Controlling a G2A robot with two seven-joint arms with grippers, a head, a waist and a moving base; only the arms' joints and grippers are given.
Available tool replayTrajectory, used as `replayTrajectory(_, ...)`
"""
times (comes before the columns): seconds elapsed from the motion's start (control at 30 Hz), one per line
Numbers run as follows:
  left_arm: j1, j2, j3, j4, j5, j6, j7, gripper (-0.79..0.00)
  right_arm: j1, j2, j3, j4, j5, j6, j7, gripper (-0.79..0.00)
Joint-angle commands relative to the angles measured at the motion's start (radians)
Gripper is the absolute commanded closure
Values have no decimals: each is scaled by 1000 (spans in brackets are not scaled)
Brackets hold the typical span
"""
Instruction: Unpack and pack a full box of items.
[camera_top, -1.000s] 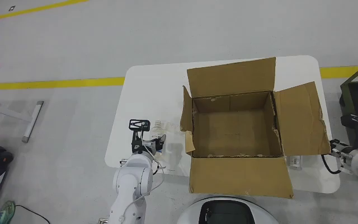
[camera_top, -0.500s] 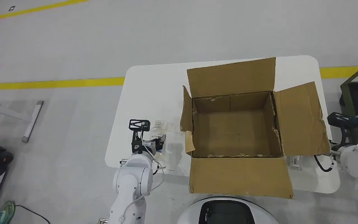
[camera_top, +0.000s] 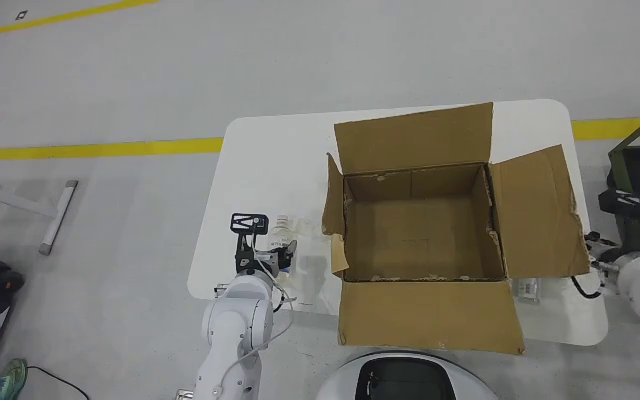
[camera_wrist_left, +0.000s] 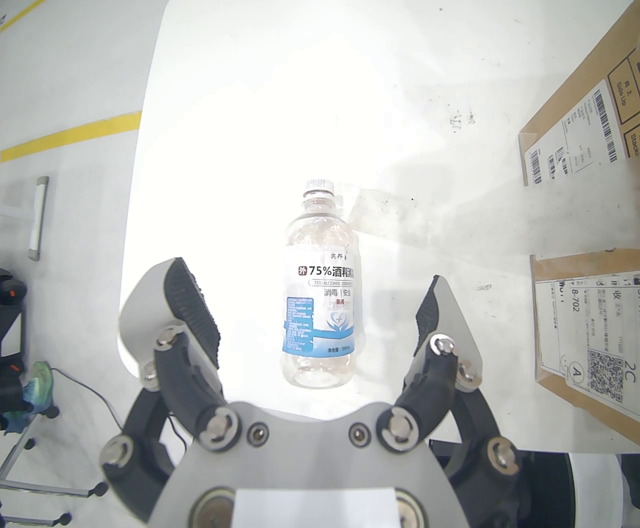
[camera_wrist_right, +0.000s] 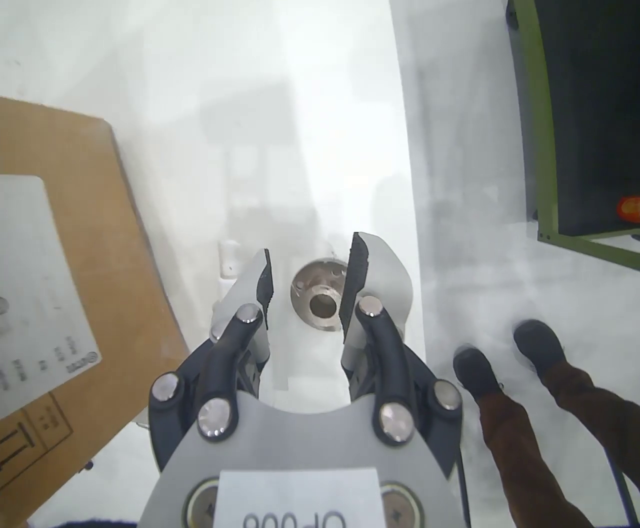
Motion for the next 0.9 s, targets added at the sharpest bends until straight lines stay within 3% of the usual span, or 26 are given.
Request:
replayTrajectory(0.0,0,0,0,0,0,0,0,-785,-33,-6,37,-42,21,4,-163,0)
replayTrajectory(0.13,0,0,0,0,0,0,0,-785,-137,-22,67,-139,76,-5,-394,0)
replayTrajectory(0.3,0,0,0,0,0,0,0,-785,-214,-35,122,-181,173,-53,-556,0)
replayTrajectory(0.6,0,0,0,0,0,0,0,-785,-256,-41,169,-314,223,-114,-614,0)
replayTrajectory(0.87,0,0,0,0,0,0,0,-785,-156,-25,96,-314,138,-209,-603,0)
